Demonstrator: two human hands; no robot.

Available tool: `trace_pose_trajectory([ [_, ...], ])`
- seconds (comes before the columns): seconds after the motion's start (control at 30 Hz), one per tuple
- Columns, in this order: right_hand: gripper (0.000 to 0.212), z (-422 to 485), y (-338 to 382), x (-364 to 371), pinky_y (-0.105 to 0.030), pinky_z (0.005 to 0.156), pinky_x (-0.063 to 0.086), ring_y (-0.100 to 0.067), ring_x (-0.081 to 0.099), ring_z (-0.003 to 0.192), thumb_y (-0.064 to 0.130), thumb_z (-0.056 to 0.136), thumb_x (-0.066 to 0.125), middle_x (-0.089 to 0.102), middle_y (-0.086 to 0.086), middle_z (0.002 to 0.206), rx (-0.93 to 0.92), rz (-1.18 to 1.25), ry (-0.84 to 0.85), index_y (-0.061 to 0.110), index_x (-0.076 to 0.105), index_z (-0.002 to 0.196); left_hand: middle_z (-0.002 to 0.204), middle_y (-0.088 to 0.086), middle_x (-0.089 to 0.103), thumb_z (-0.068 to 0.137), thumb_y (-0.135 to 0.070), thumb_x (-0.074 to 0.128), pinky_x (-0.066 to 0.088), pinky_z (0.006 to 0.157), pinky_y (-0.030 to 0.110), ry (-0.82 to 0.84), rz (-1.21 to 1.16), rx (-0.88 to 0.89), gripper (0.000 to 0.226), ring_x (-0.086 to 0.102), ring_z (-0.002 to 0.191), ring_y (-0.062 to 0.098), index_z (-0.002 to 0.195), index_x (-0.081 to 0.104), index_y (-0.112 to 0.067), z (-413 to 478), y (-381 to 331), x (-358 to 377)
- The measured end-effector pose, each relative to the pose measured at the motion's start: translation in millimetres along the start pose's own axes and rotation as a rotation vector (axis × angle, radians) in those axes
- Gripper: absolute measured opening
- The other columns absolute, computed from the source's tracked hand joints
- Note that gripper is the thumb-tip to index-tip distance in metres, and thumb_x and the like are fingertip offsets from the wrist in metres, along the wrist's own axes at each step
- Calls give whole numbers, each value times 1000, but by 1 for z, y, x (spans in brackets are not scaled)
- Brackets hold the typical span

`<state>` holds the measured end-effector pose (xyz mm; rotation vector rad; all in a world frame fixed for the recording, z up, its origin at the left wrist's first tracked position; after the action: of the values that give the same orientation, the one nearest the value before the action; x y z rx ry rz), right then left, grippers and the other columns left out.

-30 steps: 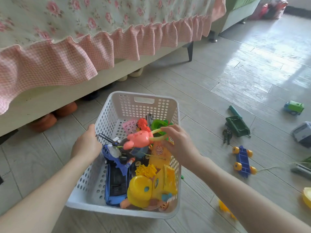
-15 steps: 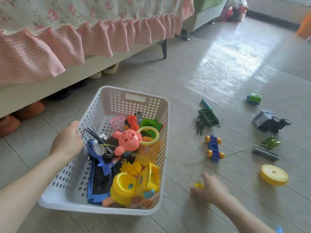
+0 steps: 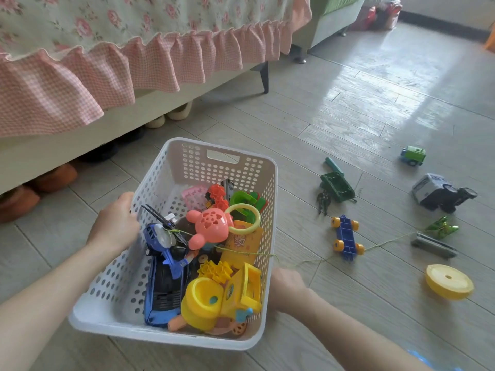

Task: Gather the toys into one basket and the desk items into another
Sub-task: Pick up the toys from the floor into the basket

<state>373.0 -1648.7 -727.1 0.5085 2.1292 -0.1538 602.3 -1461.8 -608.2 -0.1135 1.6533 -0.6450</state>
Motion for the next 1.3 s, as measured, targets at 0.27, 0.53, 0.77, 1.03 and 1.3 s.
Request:
trace_pose_trajectory([
  [0.27, 45, 0, -50, 1, -37, 76, 57, -18, 63, 89, 42, 80, 58, 63, 1, 104, 175, 434, -115, 20, 48, 117, 90, 21, 58, 86, 4, 38, 42, 68, 41, 1, -7, 8, 19, 51, 81, 35, 99, 50, -2, 0, 0, 0],
  [0.53, 52, -47, -110, -107, -11, 41, 45, -20, 66, 81, 37, 82, 65, 64, -3, 102, 161, 991, -760, 20, 43, 125, 89, 17, 56, 86, 5, 38, 35, 55, 31, 3, -10, 28, 23, 51, 69, 33, 105, 49, -4, -2, -15, -2],
  [0.77, 55, -68, -30, -192, -27, 66, 58, -12, 66, 81, 43, 81, 63, 55, 21, 89, -129, 792, -769, 22, 43, 128, 97, 17, 59, 84, 6, 38, 43, 58, 34, 34, -98, 23, 30, 54, 75, 31, 109, 50, -6, -10, -44, 11],
  [1.03, 69, -40, 26, -152, -41, 84, 53, -21, 61, 101, 52, 83, 58, 62, -3, 117, -183, 496, -459, 23, 31, 139, 104, 18, 57, 87, 5, 37, 42, 69, 38, 116, -144, -42, 30, 47, 83, 28, 115, 47, -1, -20, -49, 42],
  [1.3, 21, -55, -38, -157, -24, 65, 52, -12, 59, 69, 11, 92, 51, 68, -7, 94, -50, 680, -683, 7, 62, 109, 113, 20, 54, 88, -6, 43, 43, 76, 37, 222, -84, -102, 35, 52, 96, 34, 123, 39, -1, -18, -43, 49],
])
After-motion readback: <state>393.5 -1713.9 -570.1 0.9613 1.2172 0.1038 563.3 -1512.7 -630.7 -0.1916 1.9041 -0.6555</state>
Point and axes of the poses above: each hand's wrist, its own z-axis towards the middle knuckle, its own x-axis out of the palm, y = z × x, the point moved 10 cm from there along z, towards the middle knuckle
